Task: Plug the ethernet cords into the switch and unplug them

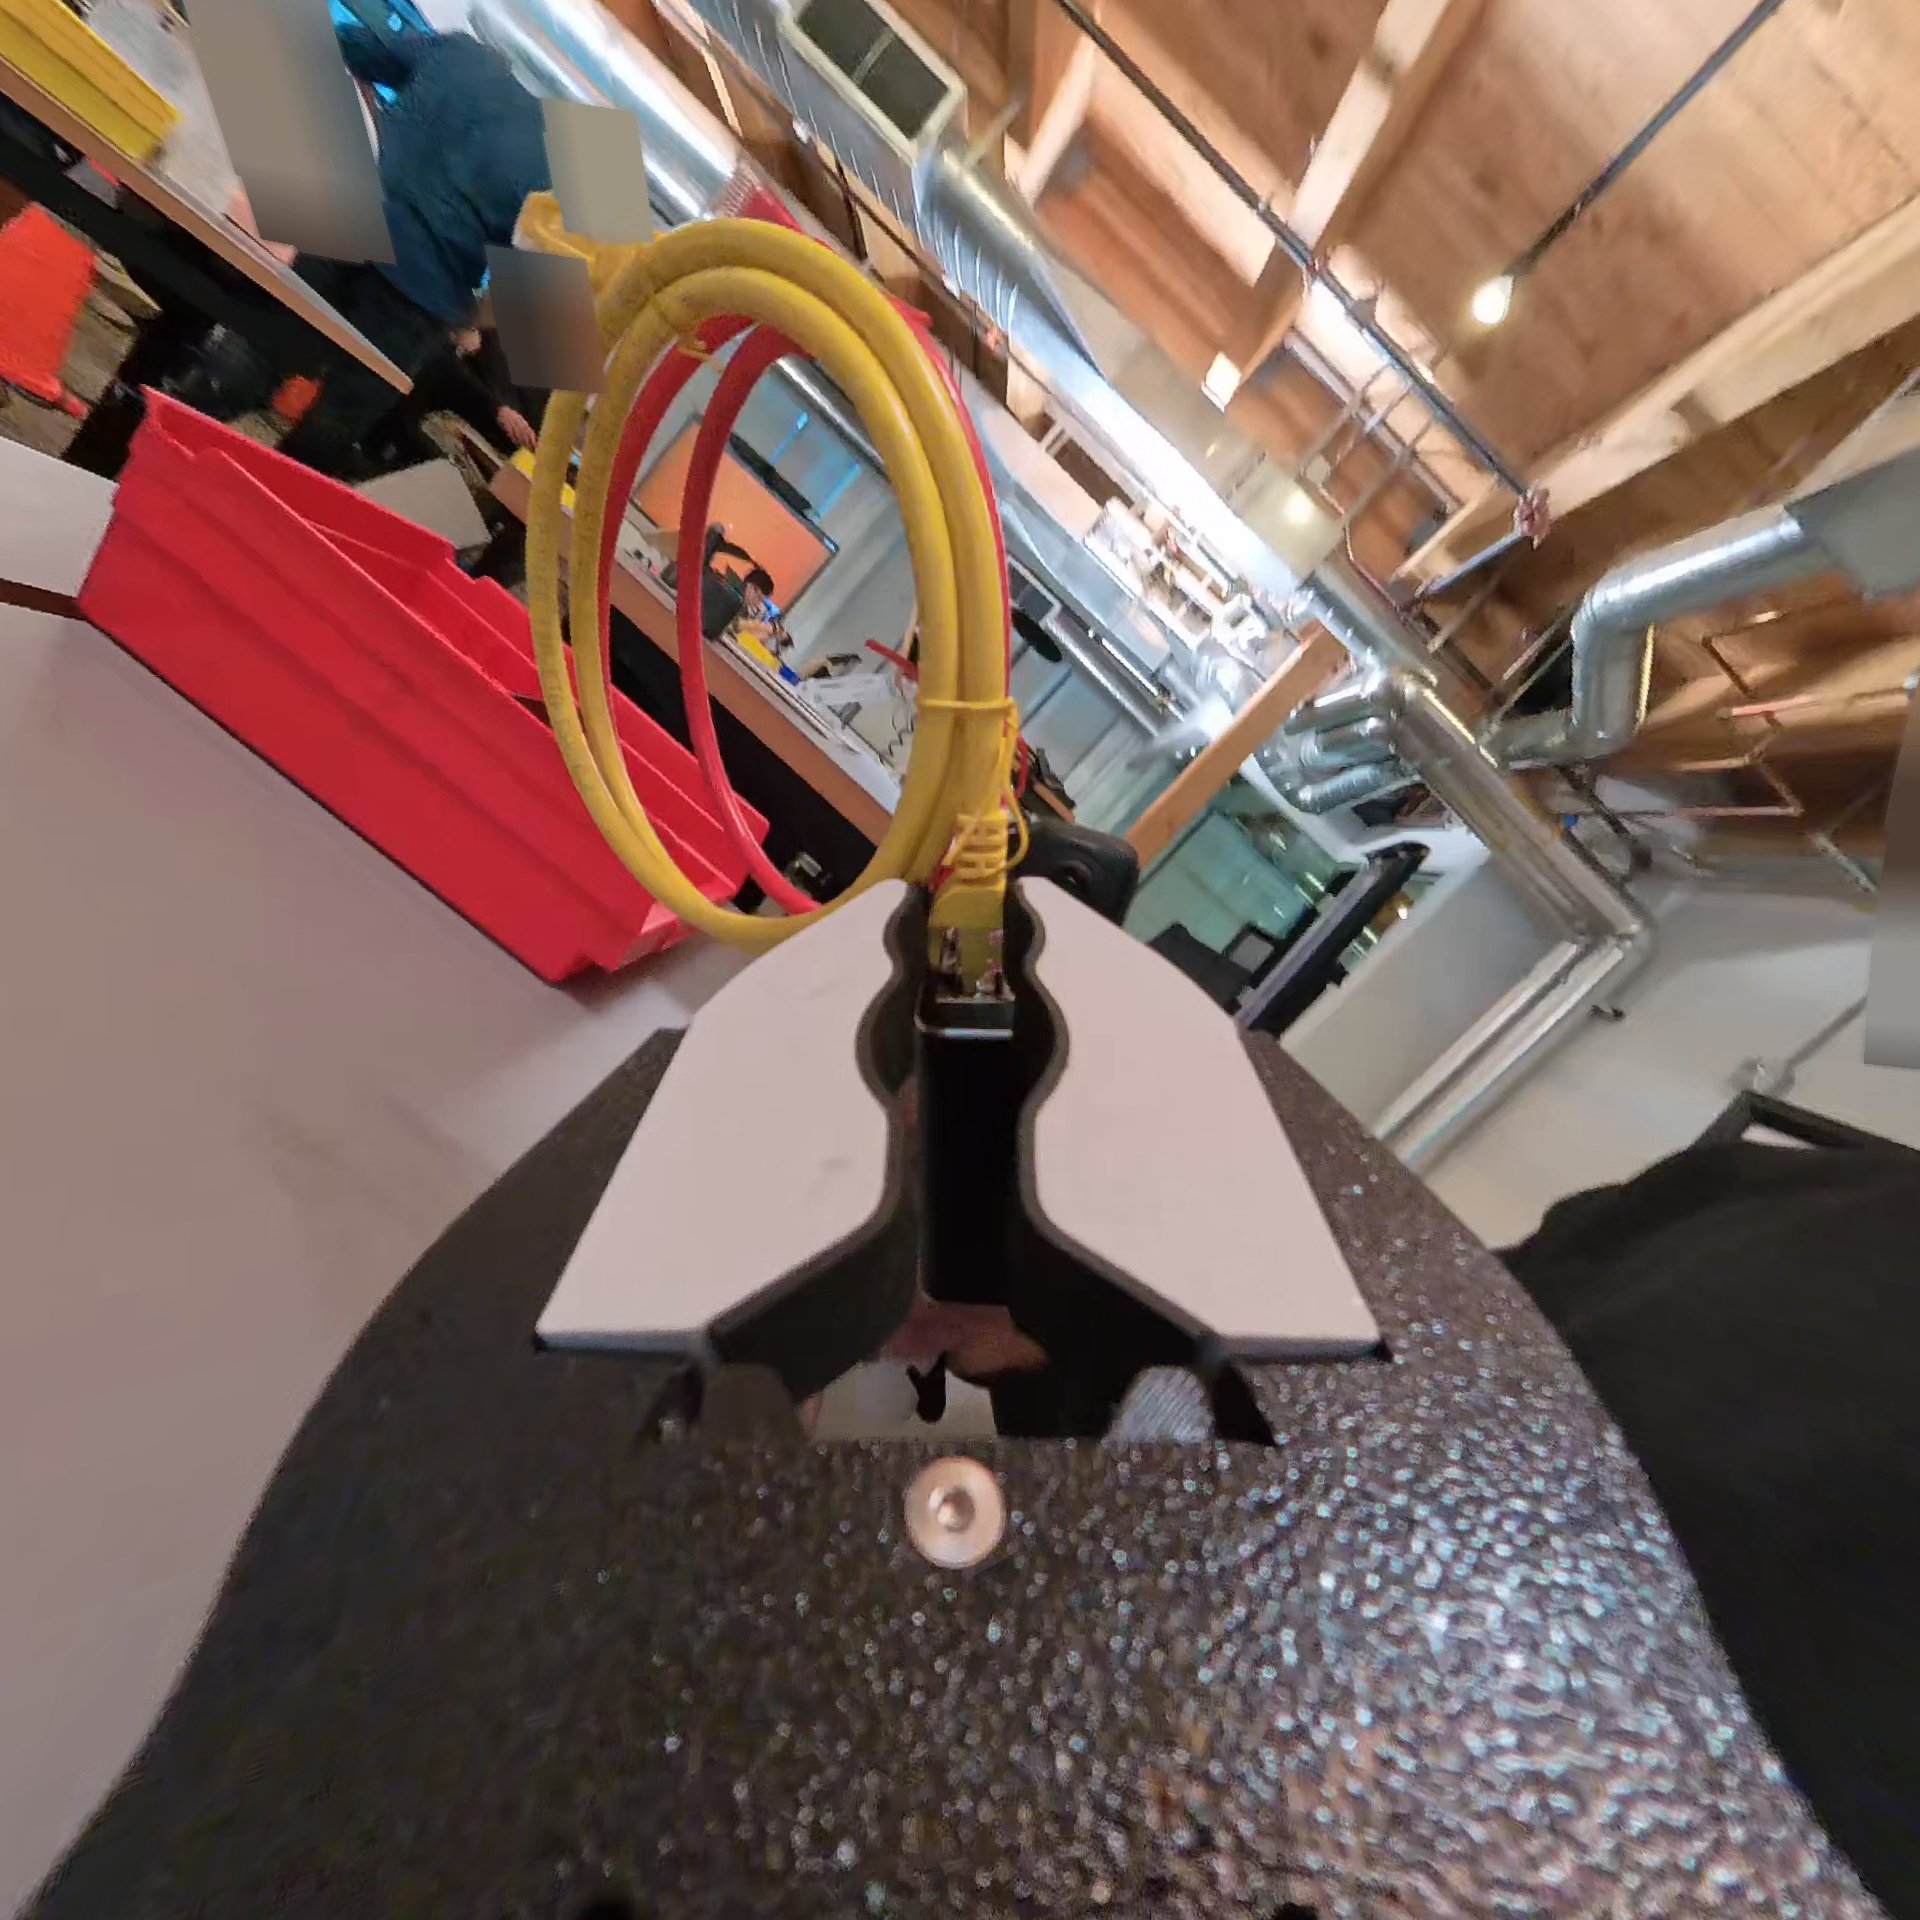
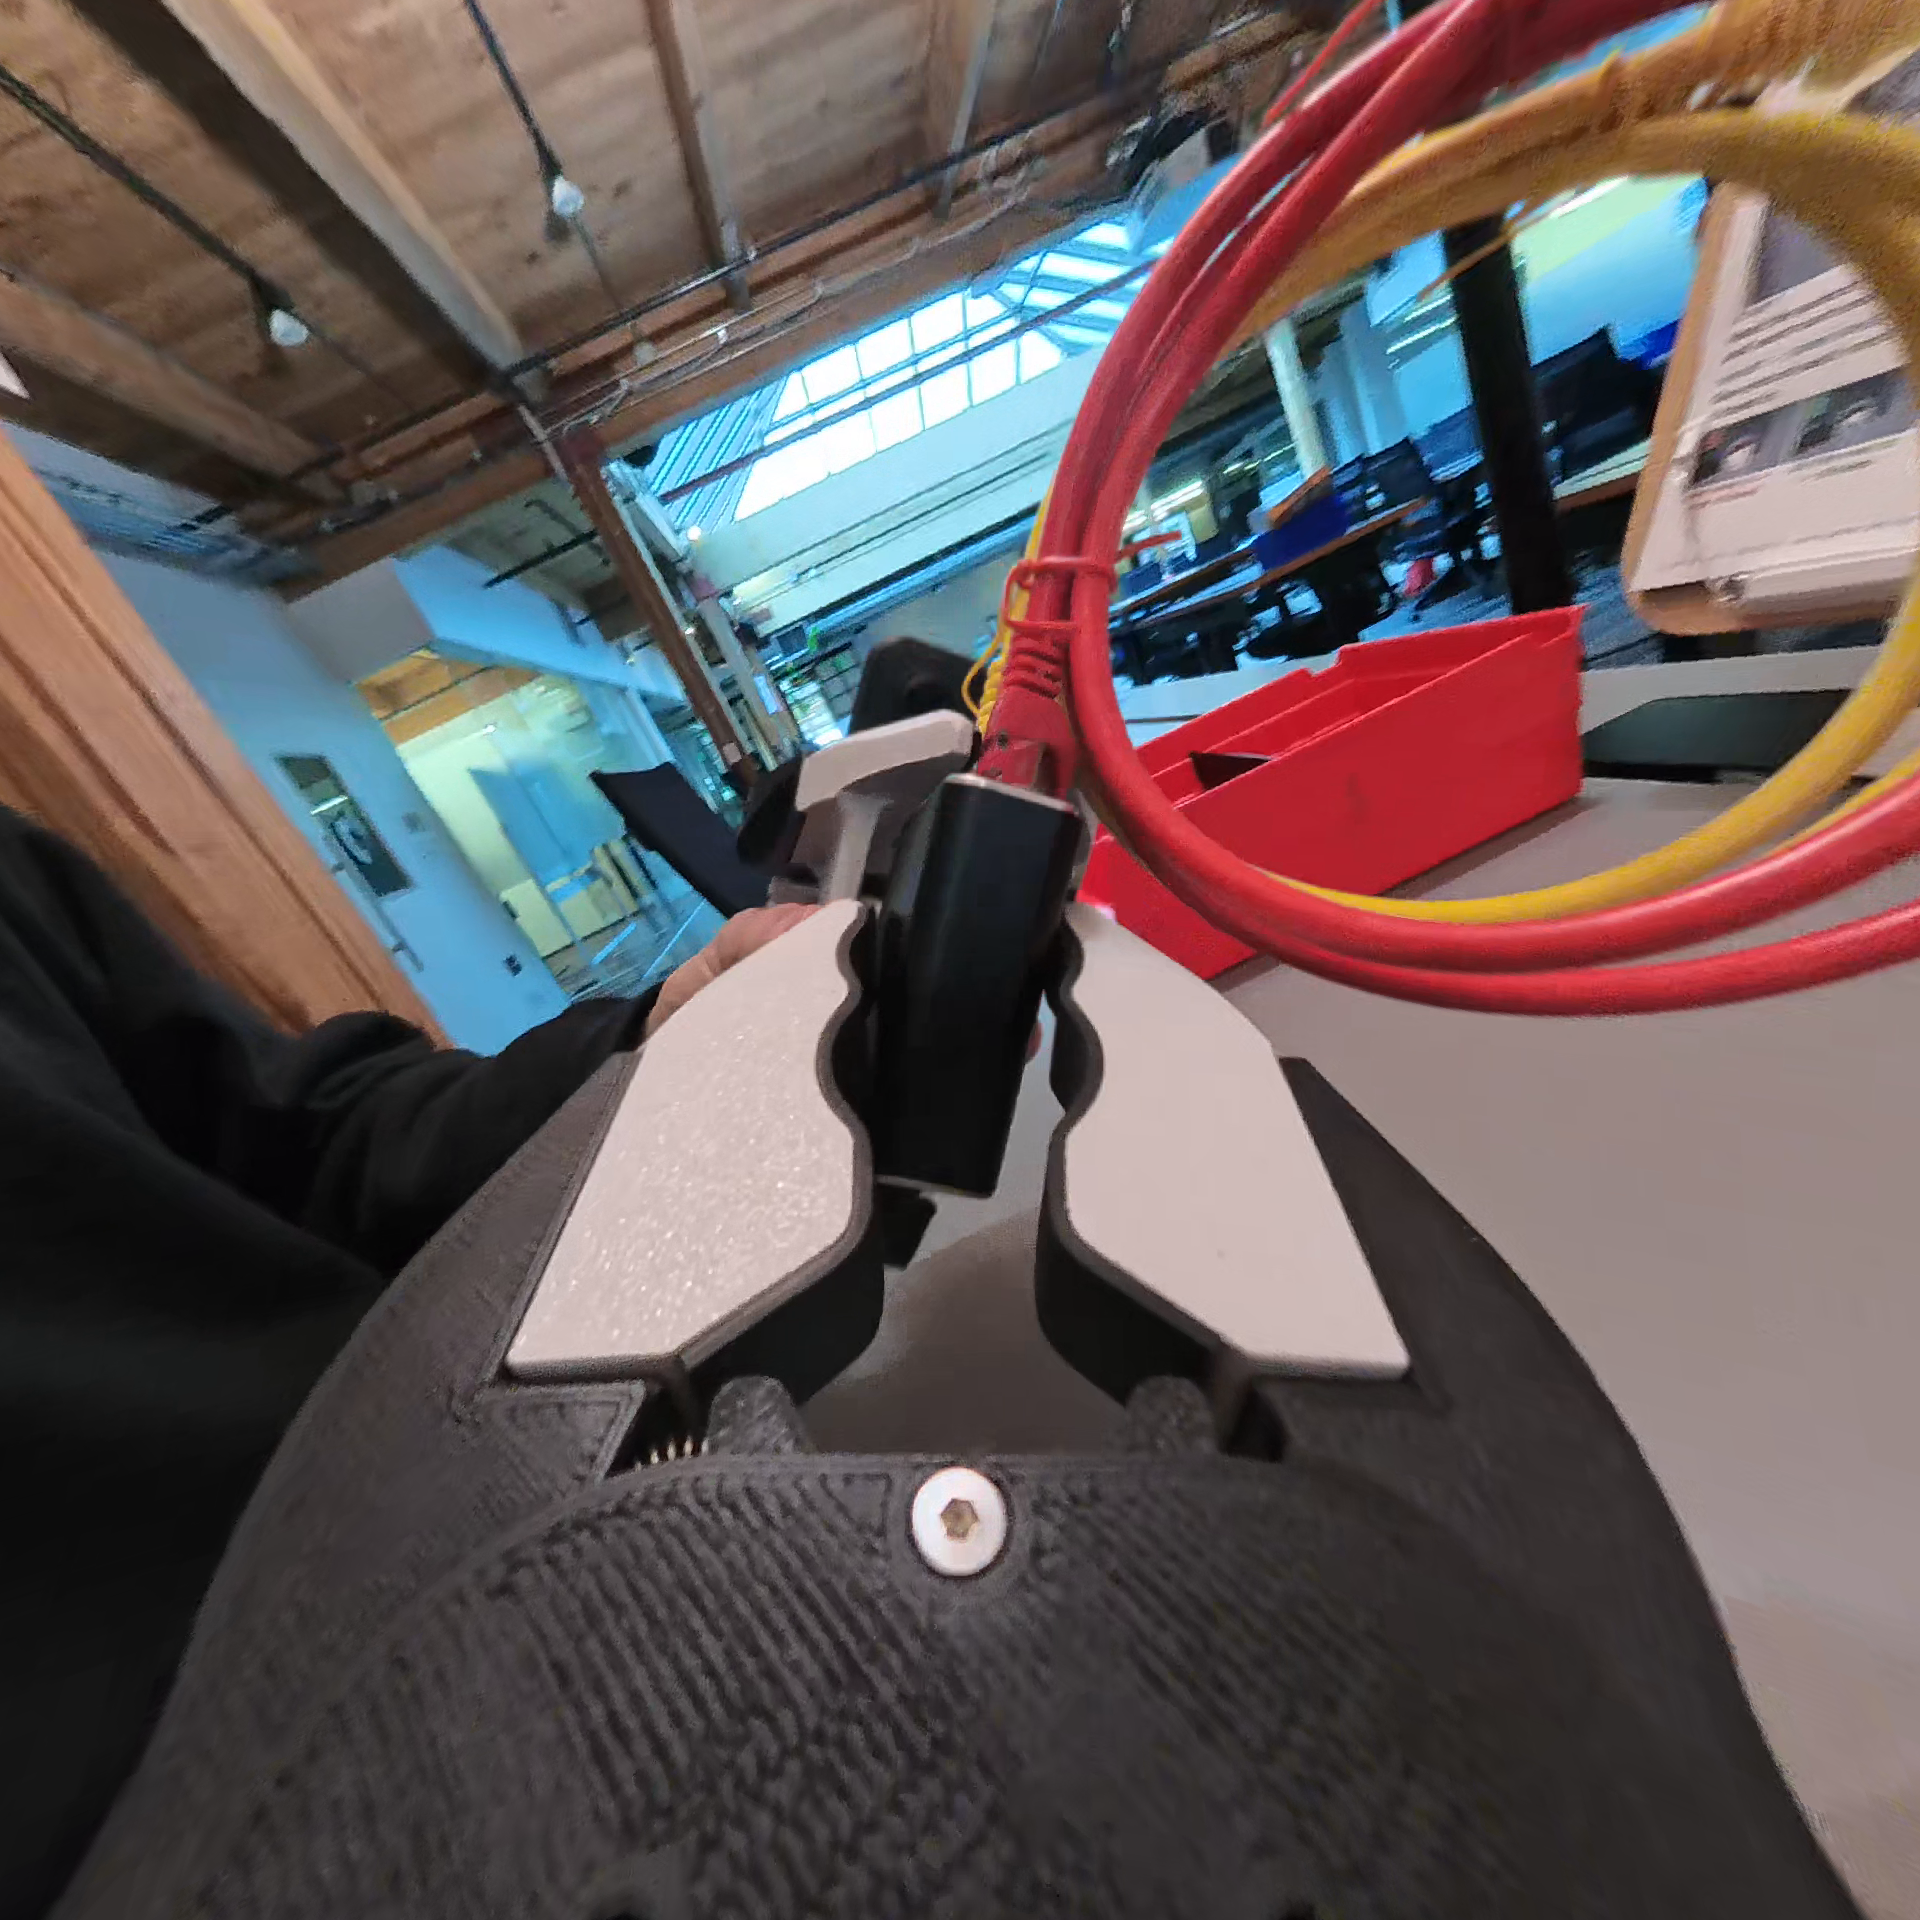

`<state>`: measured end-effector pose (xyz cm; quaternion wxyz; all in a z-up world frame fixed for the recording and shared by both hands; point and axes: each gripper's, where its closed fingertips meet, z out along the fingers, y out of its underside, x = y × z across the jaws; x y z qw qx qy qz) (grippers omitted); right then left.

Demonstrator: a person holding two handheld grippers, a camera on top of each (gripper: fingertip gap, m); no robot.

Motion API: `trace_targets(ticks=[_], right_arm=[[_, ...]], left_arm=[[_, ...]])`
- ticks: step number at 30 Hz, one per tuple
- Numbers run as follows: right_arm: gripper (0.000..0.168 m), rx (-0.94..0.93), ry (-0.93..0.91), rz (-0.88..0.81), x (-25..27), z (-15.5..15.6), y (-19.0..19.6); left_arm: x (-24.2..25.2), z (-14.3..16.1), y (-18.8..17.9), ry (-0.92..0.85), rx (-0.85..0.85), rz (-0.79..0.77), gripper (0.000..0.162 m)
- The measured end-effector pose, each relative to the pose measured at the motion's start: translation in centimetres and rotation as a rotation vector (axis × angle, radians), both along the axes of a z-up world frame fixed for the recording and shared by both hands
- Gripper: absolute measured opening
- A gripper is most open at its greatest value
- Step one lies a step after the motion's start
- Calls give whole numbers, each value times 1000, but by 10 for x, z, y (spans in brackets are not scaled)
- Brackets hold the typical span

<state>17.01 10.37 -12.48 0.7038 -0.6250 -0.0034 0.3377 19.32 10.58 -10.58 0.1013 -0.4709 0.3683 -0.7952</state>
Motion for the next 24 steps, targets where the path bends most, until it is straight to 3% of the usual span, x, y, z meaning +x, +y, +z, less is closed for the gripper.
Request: trace_targets(ticks=[6,15,24], right_arm=[[45,5,-82,-68,0,0,4],[32,32,-59,-19,-5,5,0],[30,9,-123,72,-10,3,-10]], left_arm=[[2,2,4,-5,14,65,14],[-2,11,-5,-31,122,16,14],[-11,4,-17,8,541,-95,20]])
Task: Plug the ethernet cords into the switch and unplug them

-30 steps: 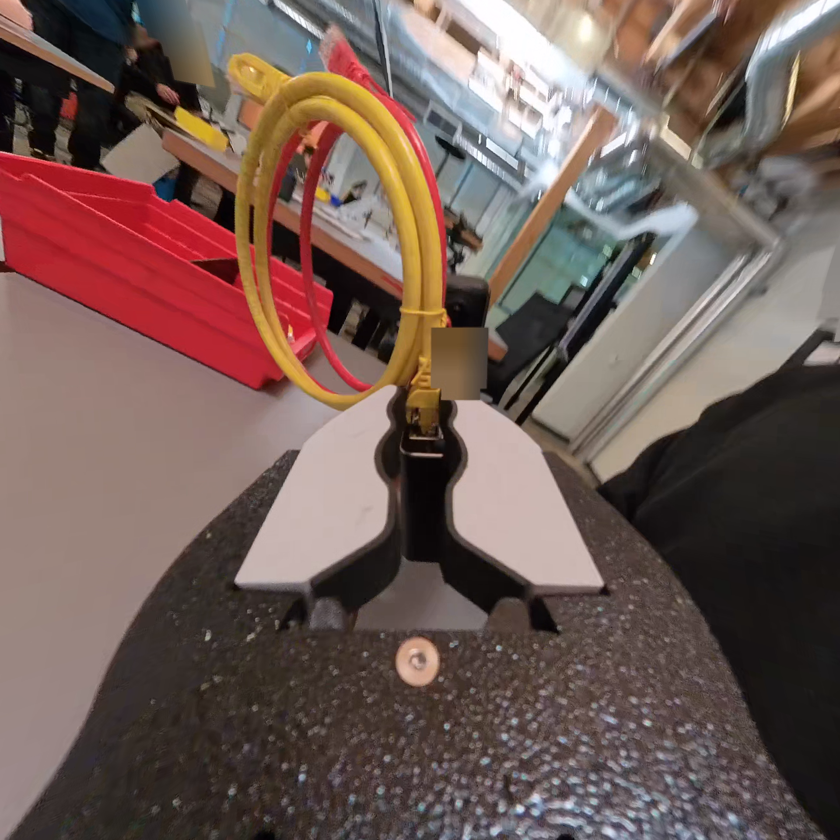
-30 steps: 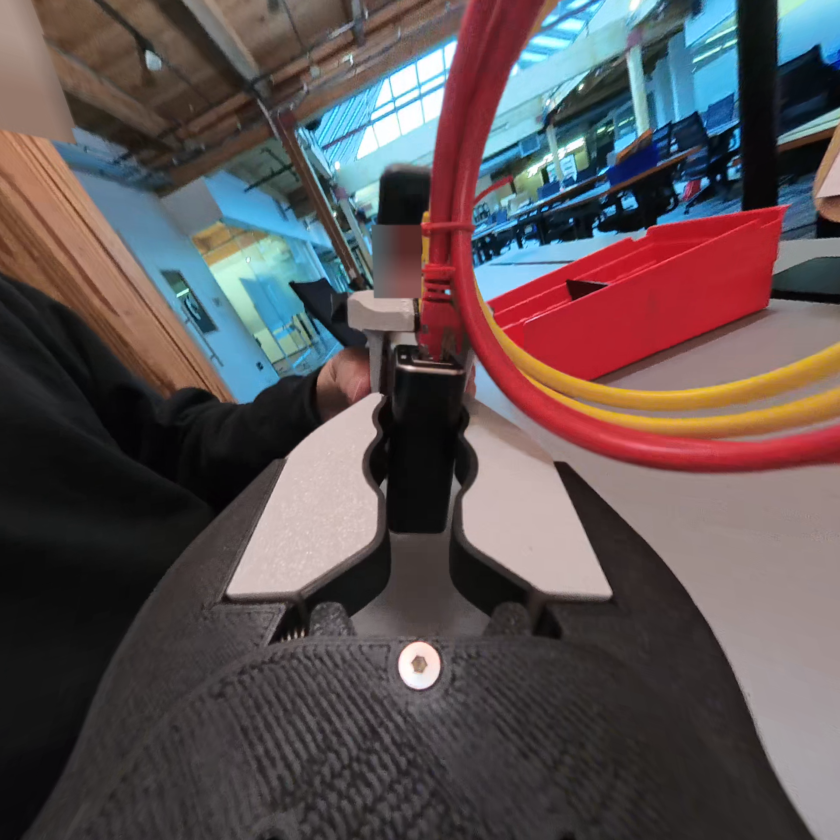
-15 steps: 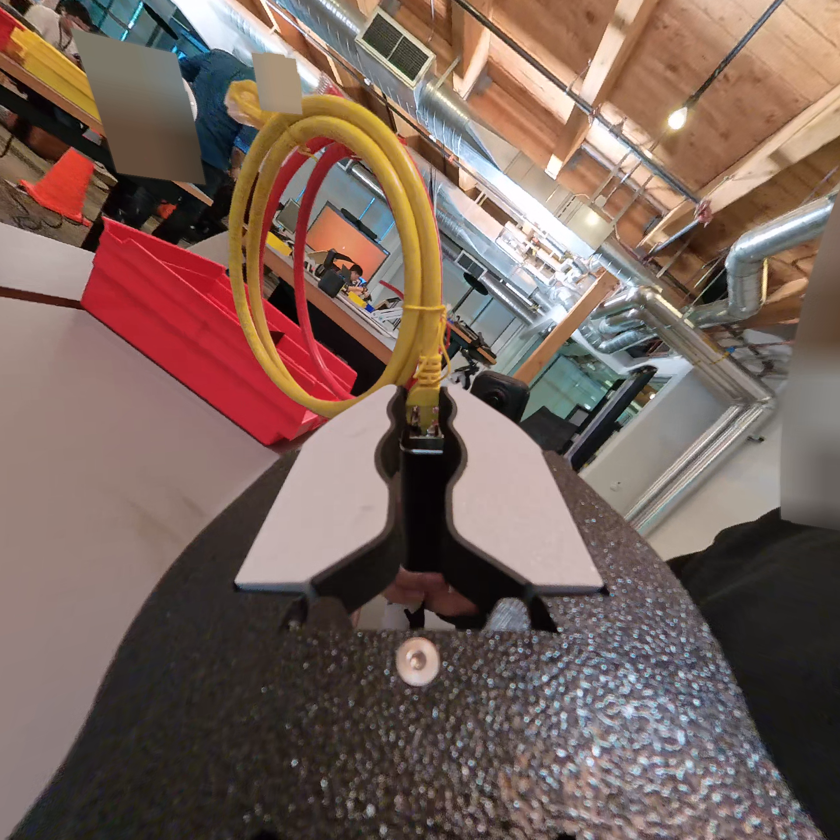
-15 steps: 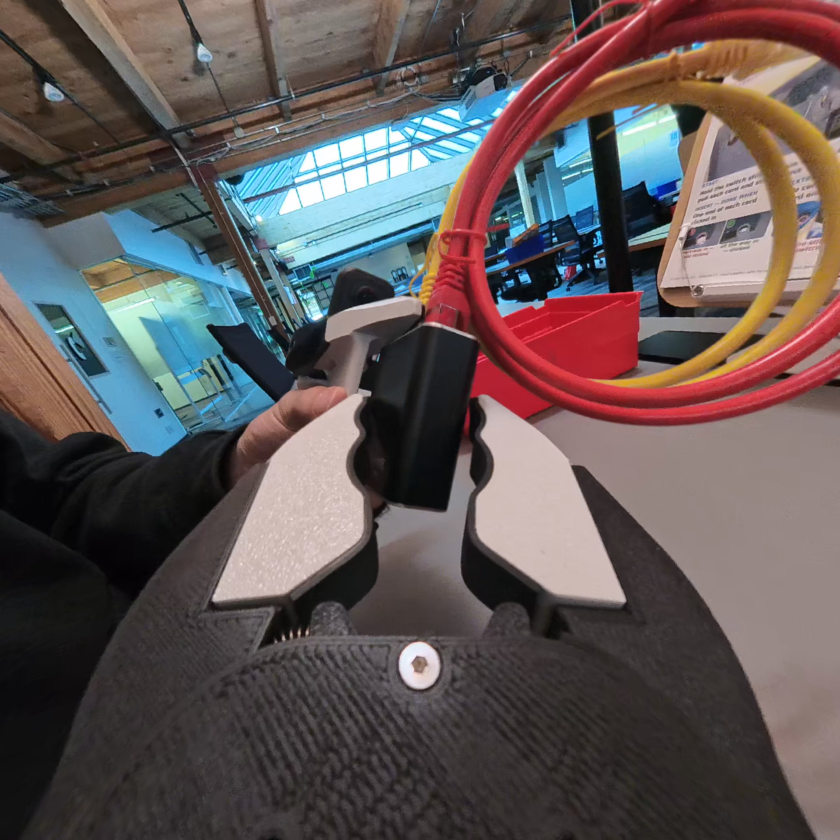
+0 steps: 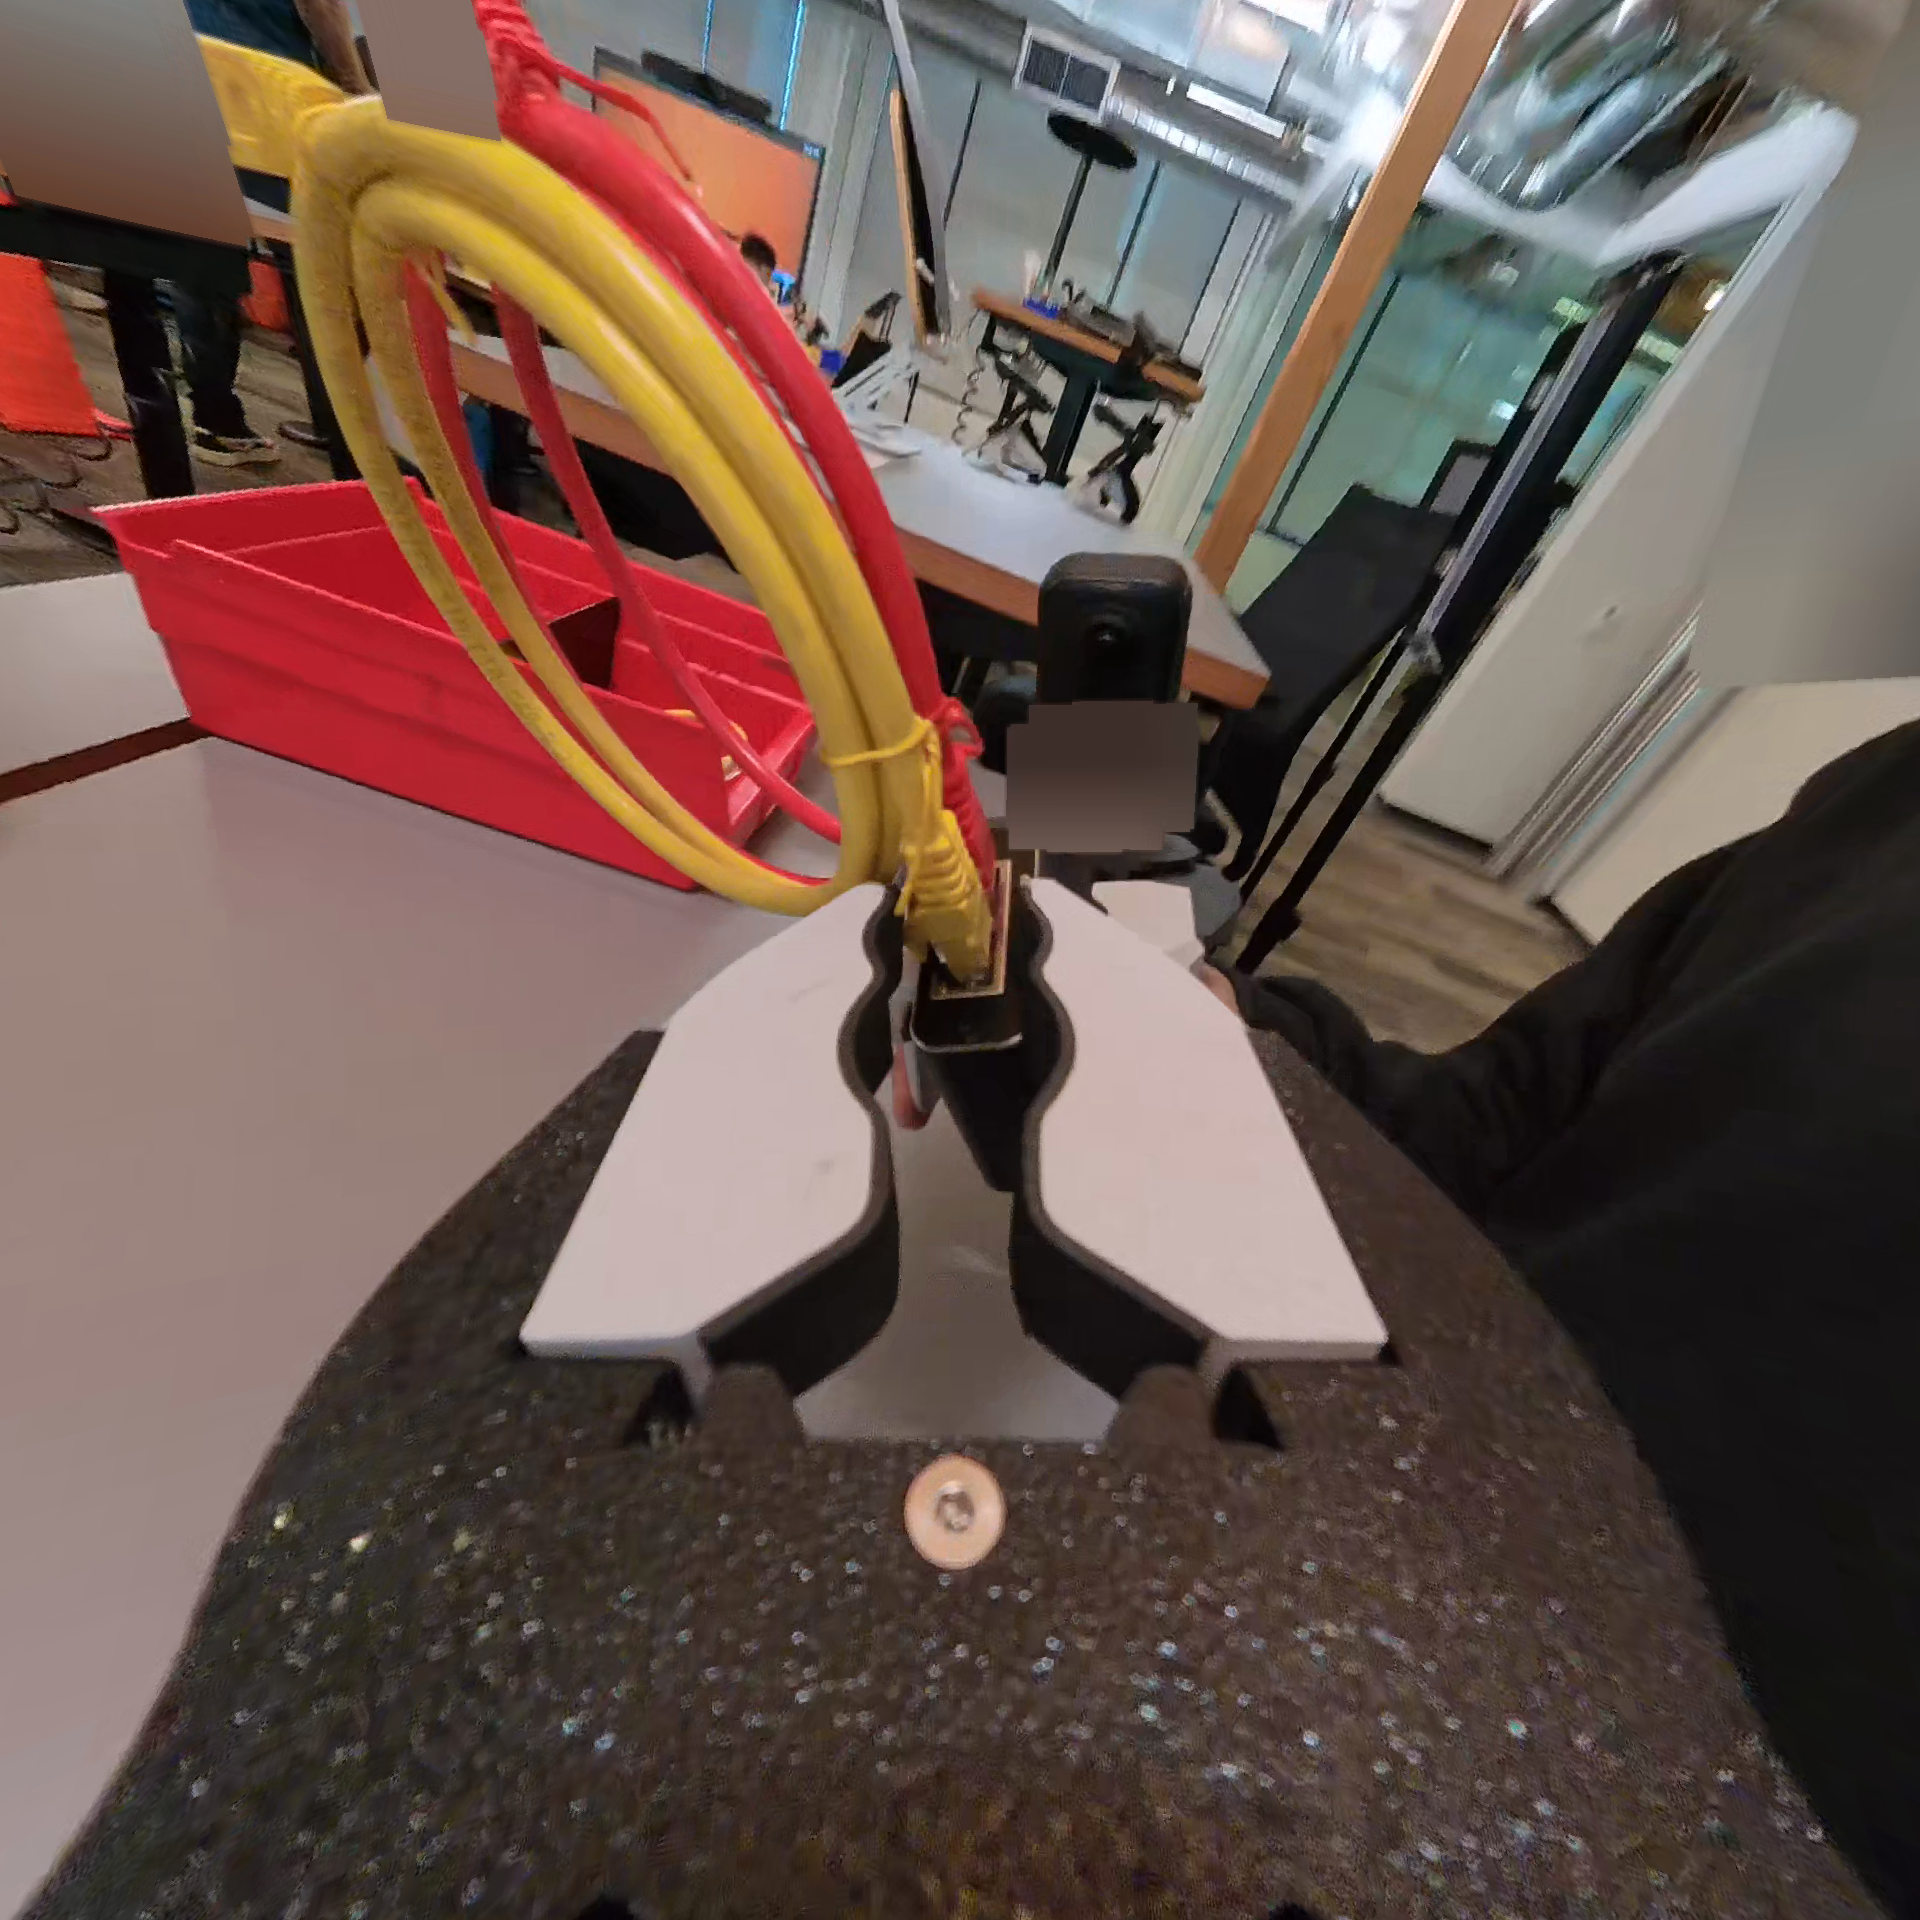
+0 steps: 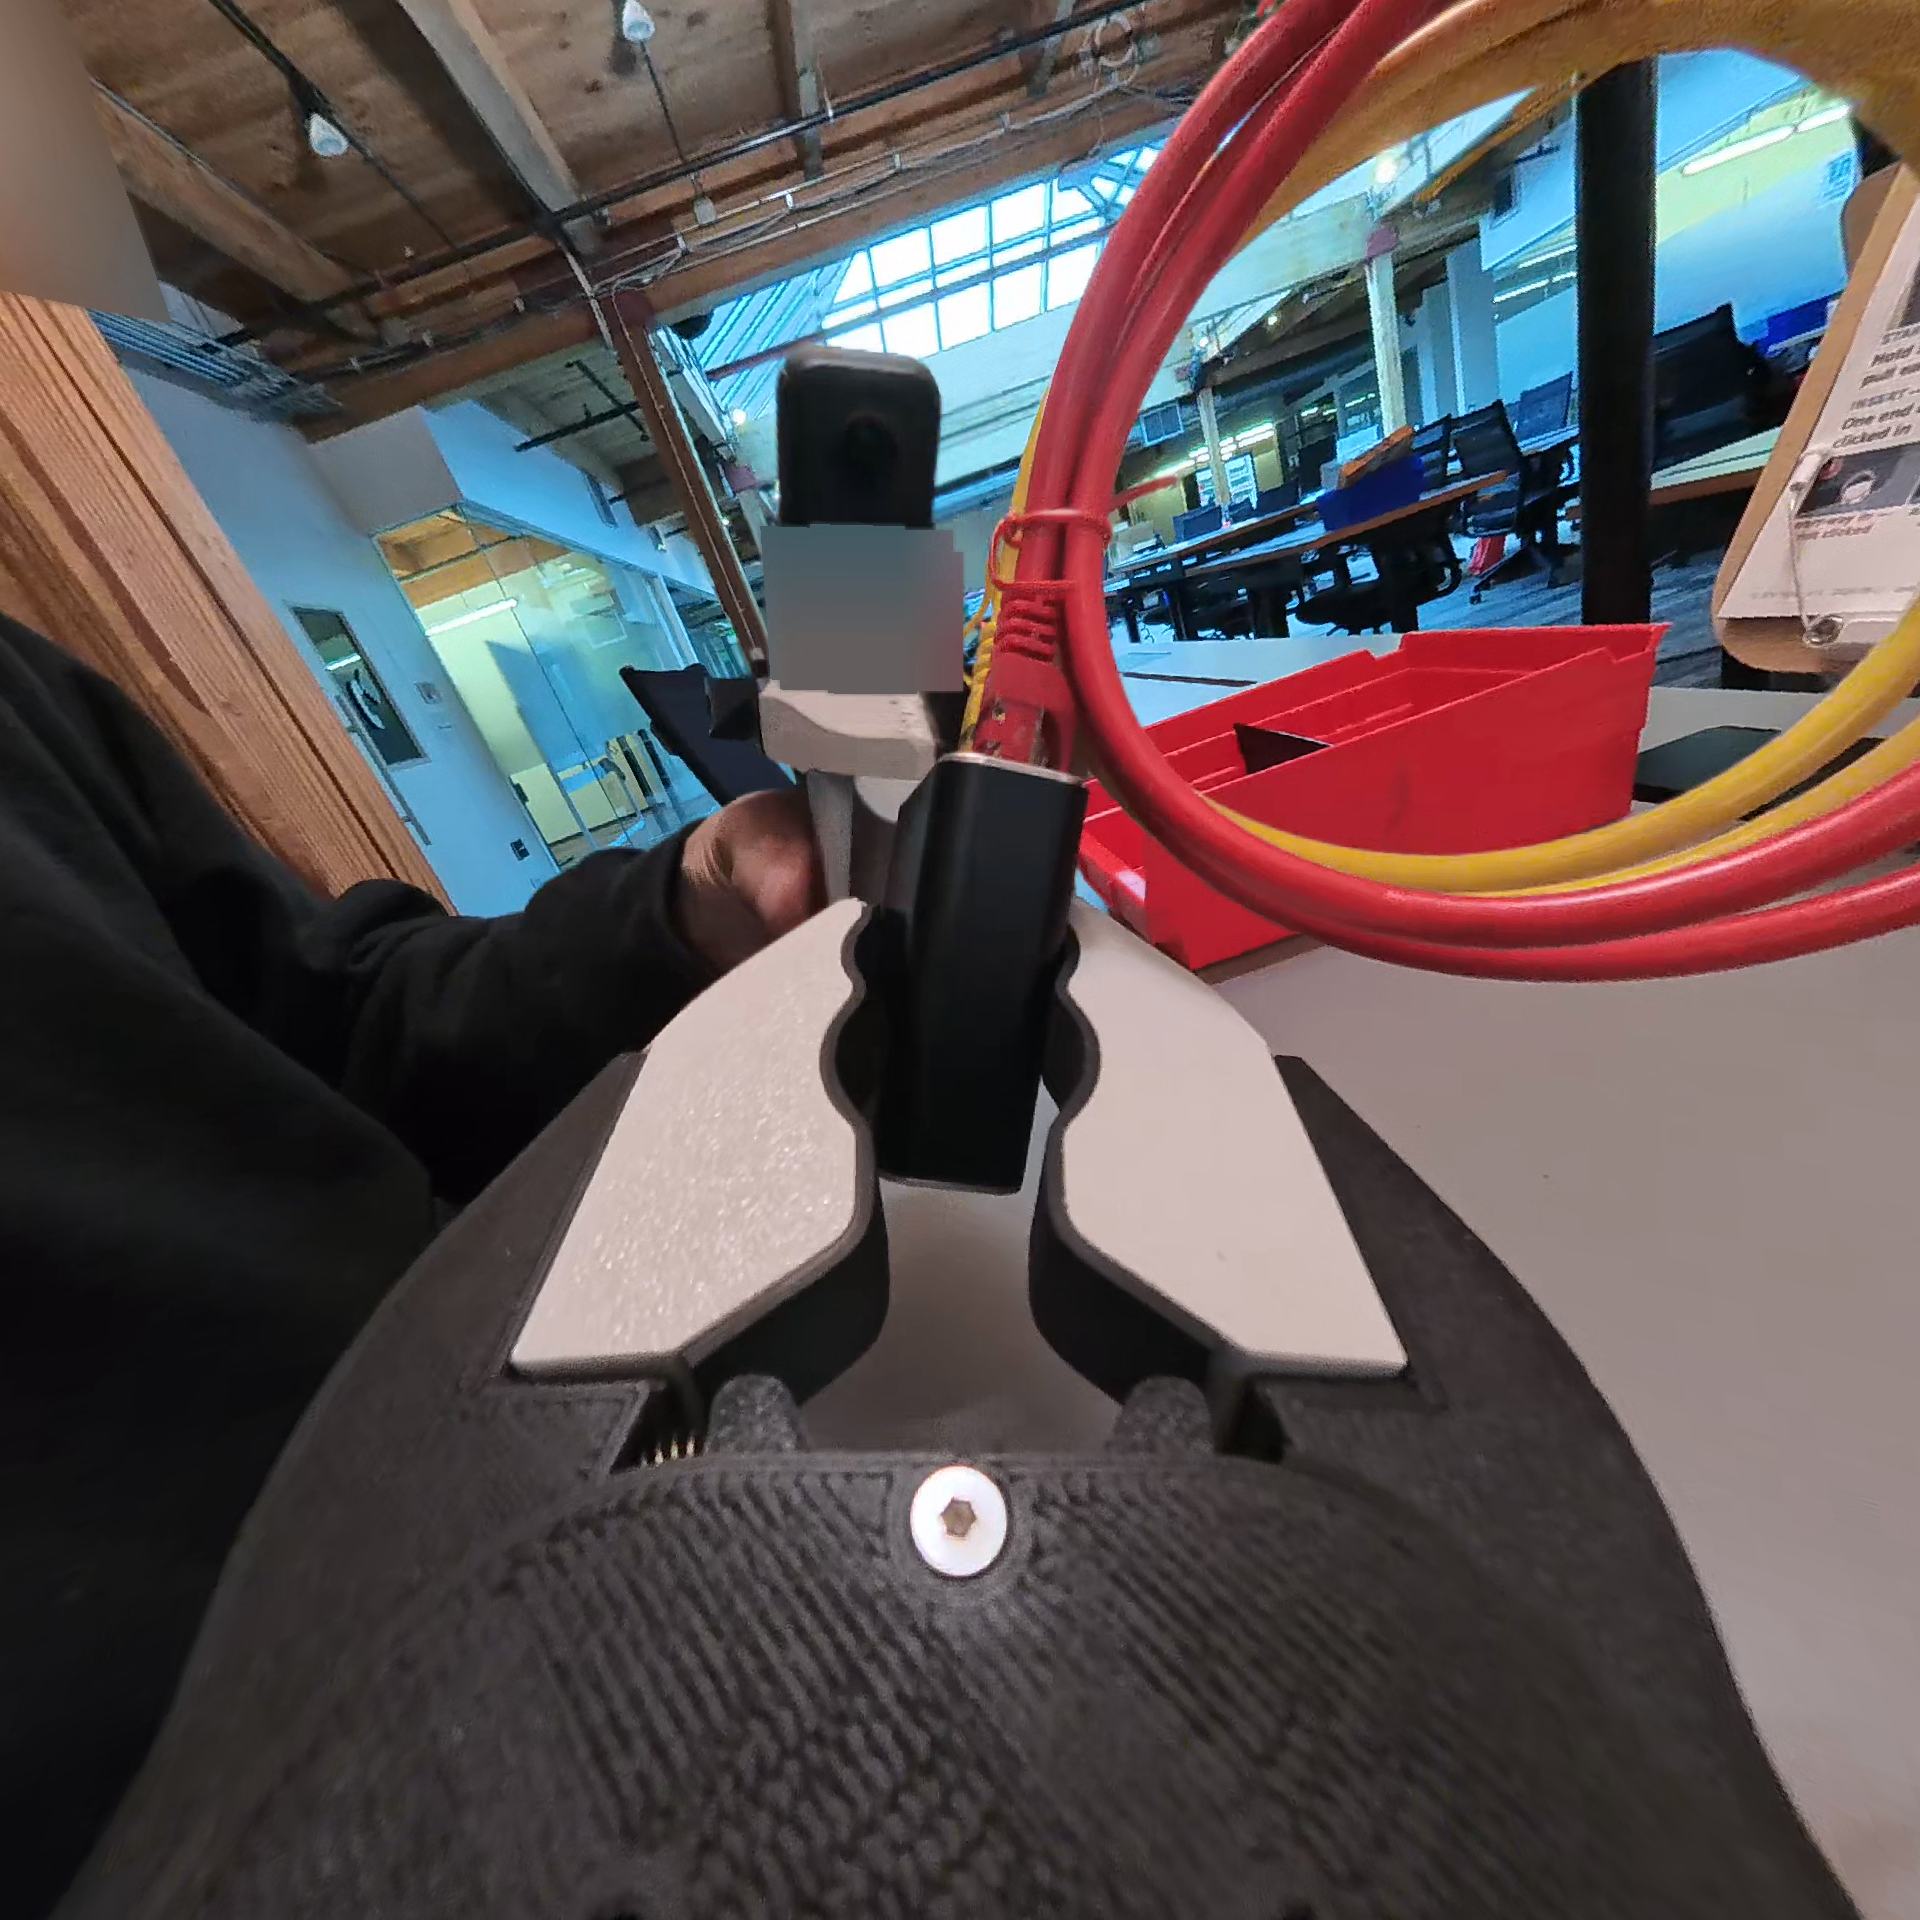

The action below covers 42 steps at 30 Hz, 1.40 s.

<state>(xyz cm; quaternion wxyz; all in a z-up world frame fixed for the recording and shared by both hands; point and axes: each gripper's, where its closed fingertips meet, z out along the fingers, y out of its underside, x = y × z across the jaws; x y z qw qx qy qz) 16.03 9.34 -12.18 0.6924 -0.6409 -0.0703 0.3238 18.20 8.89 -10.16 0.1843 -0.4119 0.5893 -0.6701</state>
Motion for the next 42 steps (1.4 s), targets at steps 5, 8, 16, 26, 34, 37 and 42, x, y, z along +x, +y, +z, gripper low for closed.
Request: trace_targets(ticks=[5,8,16,26,34,37,42], right_arm=[[30,-9,-30,24,-4,-3,-1],[30,7,-47,48,-9,-1,-3],[30,-4,-83,67,-12,-3,-5],[29,-12,-56,95,-14,-4,-6],[30,-27,-70,85,-13,-8,-5],[30,-35,-69,86,-13,-9,-5],[30,-44,-69,82,-12,-11,-4]], left_arm=[[-6,-3,0,19,76,-30,20],[-11,-2,-1,13,72,-64,15],[-15,-6,-3,71,56,-110,14],[-17,-8,-3,81,107,-110,15],[-16,-12,-1,107,88,-107,15],[-16,-13,-1,116,76,-103,15],[-15,-14,0,126,82,-91,16]])
